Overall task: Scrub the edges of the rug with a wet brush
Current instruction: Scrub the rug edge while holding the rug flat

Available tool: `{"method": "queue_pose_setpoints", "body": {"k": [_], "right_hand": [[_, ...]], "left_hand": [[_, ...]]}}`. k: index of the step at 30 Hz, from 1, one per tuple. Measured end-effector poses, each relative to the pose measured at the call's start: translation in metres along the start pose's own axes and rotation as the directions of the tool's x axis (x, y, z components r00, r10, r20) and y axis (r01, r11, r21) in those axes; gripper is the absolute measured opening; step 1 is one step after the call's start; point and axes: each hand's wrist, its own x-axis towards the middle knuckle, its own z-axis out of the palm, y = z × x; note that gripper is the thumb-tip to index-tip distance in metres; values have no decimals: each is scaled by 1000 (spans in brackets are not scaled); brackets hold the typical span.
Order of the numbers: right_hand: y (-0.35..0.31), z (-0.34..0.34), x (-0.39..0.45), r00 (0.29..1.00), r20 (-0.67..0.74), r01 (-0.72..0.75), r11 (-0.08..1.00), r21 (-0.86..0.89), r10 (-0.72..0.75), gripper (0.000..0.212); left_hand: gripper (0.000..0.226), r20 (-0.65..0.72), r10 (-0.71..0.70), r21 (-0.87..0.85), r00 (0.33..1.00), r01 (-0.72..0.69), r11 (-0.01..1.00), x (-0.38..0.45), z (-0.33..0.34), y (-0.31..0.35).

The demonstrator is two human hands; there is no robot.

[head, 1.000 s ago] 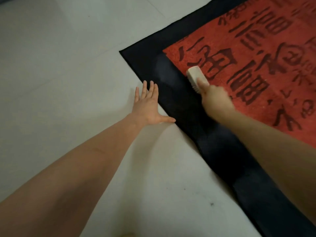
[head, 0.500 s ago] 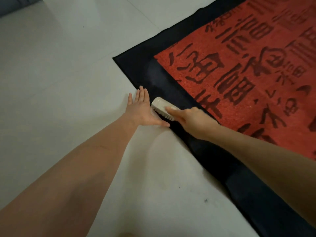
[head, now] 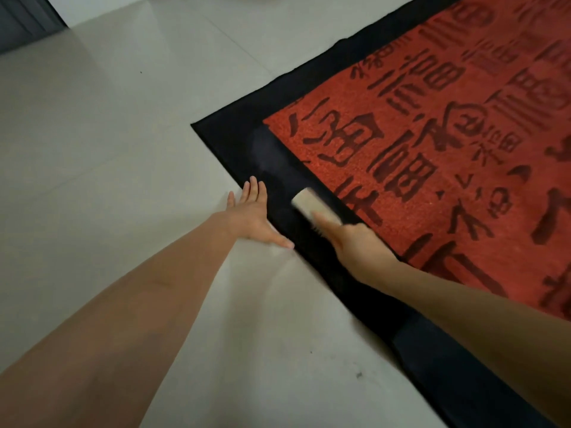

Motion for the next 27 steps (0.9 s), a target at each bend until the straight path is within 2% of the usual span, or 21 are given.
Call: {"method": "queue_pose_setpoints", "body": {"k": [2,3,4,6,7,9,11,13,14,15,16,17,18,19,20,22,23,24,25,26,27], "right_hand": [[1,-17,-7,969,165,177,982,69,-186,46],[10,-35,-1,953,210,212,976,44,-217,43],[20,-53,7,961,187,211,978,-5,-206,43],[44,-71,21,1000,-13,19,999,-35,-20,45],[49,-71,21,991,-94,-98,995,-14,96,45],[38,-41,8,985,-53,-166,986,-35,164,46],[14,-6,-19,992,127,13,1000,-16,-10,52],[-4,-5,-40,921,285,251,964,84,-265,50],[-3,-11,-38,896,295,329,942,62,-332,48],[4,-14,-31,926,217,309,950,32,-309,48],[16,-16,-22,981,58,182,982,51,-185,50],[28,-17,-13,994,-112,13,993,120,0,52],[36,-16,-6,965,-203,-135,980,148,164,54],[37,-9,-7,958,-193,-193,976,104,211,56],[33,0,-14,982,-118,-141,989,44,146,56],[18,4,-40,984,109,134,988,80,-142,51],[15,-1,-48,942,224,236,968,83,-249,49],[16,-8,-50,924,257,280,959,50,-283,50],[26,-14,-46,957,181,225,974,22,-225,52],[38,-17,-37,997,32,72,994,77,-75,55],[45,-15,-30,990,-104,-74,982,172,93,55]], "left_hand": [[130,8,20,-35,1000,-20,999,-2,-3,-3],[117,12,40,-53,999,-40,998,-4,-5,-5],[105,15,58,-99,998,-56,994,-6,-7,-7],[84,0,70,-240,998,-68,968,-8,-9,-8],[75,-29,77,-272,997,-82,959,-8,-9,-6],[63,-93,91,-246,991,-111,963,-9,-5,-2],[59,-116,129,-225,985,-152,963,-8,0,0],[58,-118,149,-185,982,-169,968,-6,1,0],[59,-117,146,-164,982,-164,973,-5,1,0],[60,-107,143,-144,984,-158,977,-4,2,2],[62,-107,138,-130,985,-152,980,-4,1,4],[63,-108,129,-119,986,-142,983,-4,0,5],[64,-111,121,-107,986,-133,985,-2,0,7],[65,-121,114,-95,986,-125,988,-1,-1,9],[66,-131,101,-80,986,-112,990,-1,0,11],[69,-134,94,-39,987,-100,994,0,2,16],[71,-135,83,-36,987,-89,995,1,3,17],[72,-129,69,-48,989,-76,996,0,3,17],[72,-121,63,-70,991,-72,995,0,3,20],[71,-119,59,-85,991,-70,994,0,3,21],[69,-122,56,-95,991,-68,993,0,1,22]]}}
